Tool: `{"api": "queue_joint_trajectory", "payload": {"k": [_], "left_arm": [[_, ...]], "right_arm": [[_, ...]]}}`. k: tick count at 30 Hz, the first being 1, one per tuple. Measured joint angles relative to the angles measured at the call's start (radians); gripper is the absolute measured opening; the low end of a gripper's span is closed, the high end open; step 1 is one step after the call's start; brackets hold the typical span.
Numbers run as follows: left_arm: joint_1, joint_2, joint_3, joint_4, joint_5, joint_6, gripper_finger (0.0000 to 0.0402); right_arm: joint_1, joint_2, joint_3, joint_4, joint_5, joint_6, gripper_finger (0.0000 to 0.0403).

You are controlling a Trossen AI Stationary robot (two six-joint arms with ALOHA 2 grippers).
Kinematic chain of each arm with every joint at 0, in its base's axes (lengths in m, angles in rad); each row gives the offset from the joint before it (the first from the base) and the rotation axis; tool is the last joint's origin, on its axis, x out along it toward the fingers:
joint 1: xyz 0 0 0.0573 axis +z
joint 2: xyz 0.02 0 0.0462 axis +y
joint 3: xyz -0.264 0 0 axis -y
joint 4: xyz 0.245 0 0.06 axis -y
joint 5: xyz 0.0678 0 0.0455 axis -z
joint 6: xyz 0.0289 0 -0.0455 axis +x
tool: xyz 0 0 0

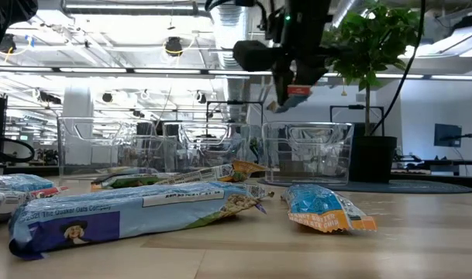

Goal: Pick and place Granola Bars by type
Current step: Put the red granola bar into the right transparent bin

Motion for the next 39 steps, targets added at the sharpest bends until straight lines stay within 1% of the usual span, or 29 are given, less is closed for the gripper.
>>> {"api": "queue_joint_trajectory", "payload": {"k": [3, 7, 9, 11, 15, 21, 27, 39], "left_arm": [[0.0, 0.0, 0.0, -0.008, 0.001, -0.001, 0.0167], [0.0, 0.0, 0.0, -0.011, 0.004, -0.002, 0.0167], [0.0, 0.0, 0.0, -0.011, 0.005, -0.004, 0.0167], [0.0, 0.0, 0.0, -0.011, 0.005, -0.004, 0.0167], [0.0, 0.0, 0.0, -0.014, 0.008, -0.005, 0.0167], [0.0, 0.0, 0.0, -0.014, 0.008, -0.011, 0.0167], [0.0, 0.0, 0.0, -0.014, 0.007, -0.011, 0.0167], [0.0, 0.0, 0.0, -0.014, 0.007, -0.011, 0.0167]], "right_arm": [[-0.037, -0.008, -0.012, 0.06, -0.024, -0.065, 0.0093], [-0.099, -0.012, -0.029, 0.111, -0.104, -0.131, 0.0093], [-0.127, -0.011, -0.036, 0.111, -0.138, -0.158, 0.0093], [-0.15, -0.01, -0.035, 0.128, -0.15, -0.173, 0.0093], [-0.17, -0.01, -0.035, 0.137, -0.153, -0.192, 0.0093], [-0.218, -0.01, -0.035, 0.089, -0.154, -0.186, 0.0093], [-0.261, -0.01, -0.035, 0.11, -0.154, -0.165, 0.0093], [-0.269, -0.01, -0.035, 0.141, -0.149, -0.171, 0.0093]]}}
